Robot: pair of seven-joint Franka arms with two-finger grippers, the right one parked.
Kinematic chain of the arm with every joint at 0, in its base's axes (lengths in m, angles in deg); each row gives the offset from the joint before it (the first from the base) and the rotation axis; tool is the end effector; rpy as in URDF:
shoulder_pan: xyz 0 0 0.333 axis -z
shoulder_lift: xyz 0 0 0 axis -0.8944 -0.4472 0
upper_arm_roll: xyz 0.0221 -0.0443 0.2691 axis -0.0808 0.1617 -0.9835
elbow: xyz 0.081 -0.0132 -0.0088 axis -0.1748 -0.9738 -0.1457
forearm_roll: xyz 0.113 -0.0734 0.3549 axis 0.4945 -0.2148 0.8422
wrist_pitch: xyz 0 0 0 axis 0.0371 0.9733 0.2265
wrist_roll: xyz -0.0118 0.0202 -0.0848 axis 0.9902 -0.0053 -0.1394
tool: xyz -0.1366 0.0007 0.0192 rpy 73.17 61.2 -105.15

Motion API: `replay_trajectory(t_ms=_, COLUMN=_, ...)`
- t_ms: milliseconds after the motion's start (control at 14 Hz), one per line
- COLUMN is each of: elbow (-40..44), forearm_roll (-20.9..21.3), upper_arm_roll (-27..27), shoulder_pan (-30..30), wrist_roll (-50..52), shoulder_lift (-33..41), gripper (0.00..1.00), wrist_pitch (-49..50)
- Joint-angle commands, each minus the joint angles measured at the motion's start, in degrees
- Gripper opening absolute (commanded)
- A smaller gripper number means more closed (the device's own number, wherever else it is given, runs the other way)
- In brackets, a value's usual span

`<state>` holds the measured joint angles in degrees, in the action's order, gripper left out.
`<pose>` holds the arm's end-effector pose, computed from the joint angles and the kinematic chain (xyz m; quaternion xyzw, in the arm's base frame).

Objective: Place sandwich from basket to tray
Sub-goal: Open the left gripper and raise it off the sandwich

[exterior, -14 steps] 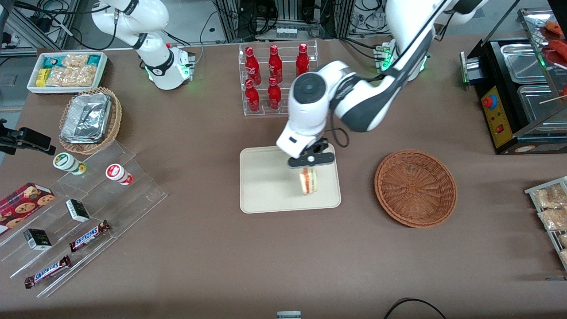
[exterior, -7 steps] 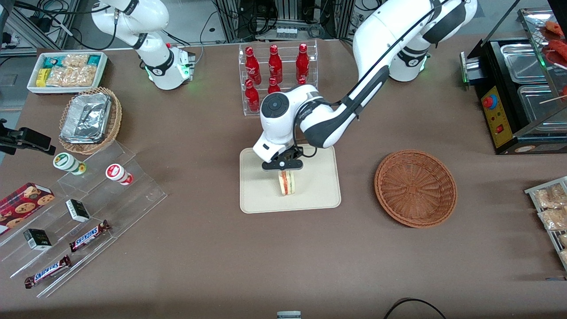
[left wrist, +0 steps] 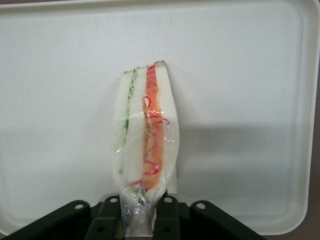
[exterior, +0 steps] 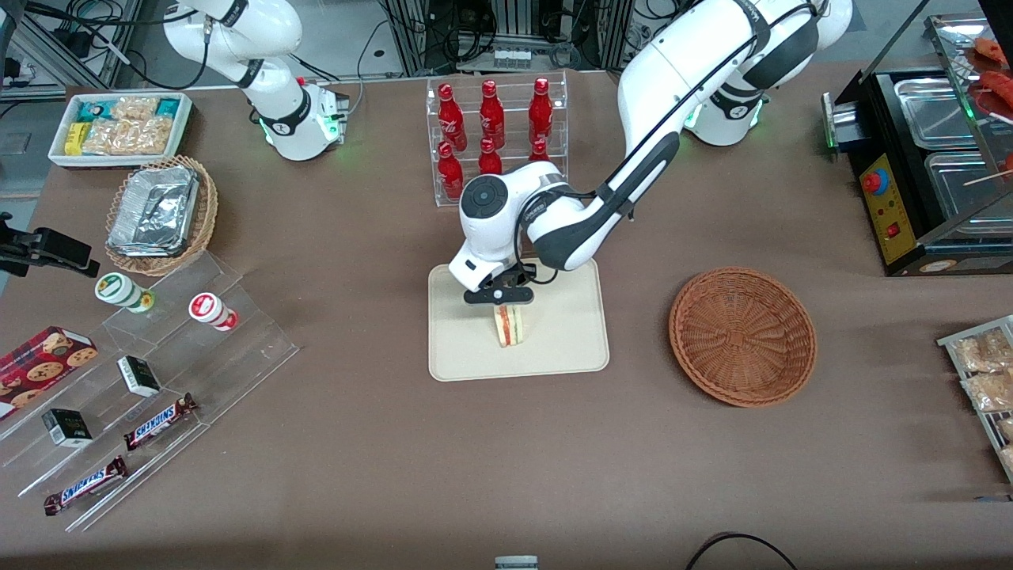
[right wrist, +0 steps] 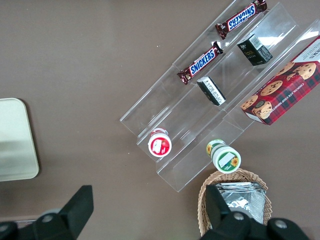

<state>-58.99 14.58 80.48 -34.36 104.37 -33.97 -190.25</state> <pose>0.4317 -0.5188 0.1961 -0.9998 -0.0084 -0.0045 0.0156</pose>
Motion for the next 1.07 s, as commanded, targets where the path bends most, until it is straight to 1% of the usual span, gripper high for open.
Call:
replay_trajectory(t_ms=0, elbow=1.8, forearm_roll=1.2, upper_arm_roll=-0.7, shoulder_pan=0.6, wrist_roll=1.6, shoulder_lift=1.5, gripper=1.0, wrist_pitch=1.9)
replay_trajectory(t_ms=286, elbow=2.2, forearm_roll=0.0, upper_arm_roll=-0.7, shoulder_pan=0.0, wrist_roll=1.5, shoulder_lift=9.8, gripper=1.0, wrist_pitch=8.7)
replay_trajectory(t_ms=357, elbow=2.2, forearm_roll=-1.4, upper_arm_roll=-0.7, shoulder_pan=0.0, wrist_roll=1.6, shoulder_lift=12.1, gripper=1.0, wrist_pitch=10.3)
replay_trajectory(t_ms=500, elbow=2.2, forearm_roll=-2.2, upper_arm_roll=-2.6, shoulder_pan=0.0, wrist_roll=1.1, shoulder_lift=16.6, gripper=1.0, wrist_pitch=14.0)
replay_trajectory(t_ms=571, elbow=2.2, forearm_roll=-3.8, upper_arm_roll=-3.6, shoulder_pan=0.0, wrist_roll=0.7, shoulder_lift=18.7, gripper=1.0, wrist_pitch=15.5)
replay_trajectory(t_ms=714, elbow=2.2, forearm_roll=-7.3, upper_arm_roll=-7.8, shoulder_pan=0.0, wrist_roll=-2.6, shoulder_lift=23.6, gripper=1.0, wrist_pitch=18.5)
replay_trajectory(t_ms=786, elbow=2.2, forearm_roll=-9.1, upper_arm_roll=-9.6, shoulder_pan=0.0, wrist_roll=-6.0, shoulder_lift=26.0, gripper=1.0, wrist_pitch=21.2)
replay_trajectory(t_ms=1000, elbow=1.5, forearm_roll=-14.8, upper_arm_roll=-18.0, shoulder_pan=0.0, wrist_roll=-17.7, shoulder_lift=33.0, gripper=1.0, wrist_pitch=28.0)
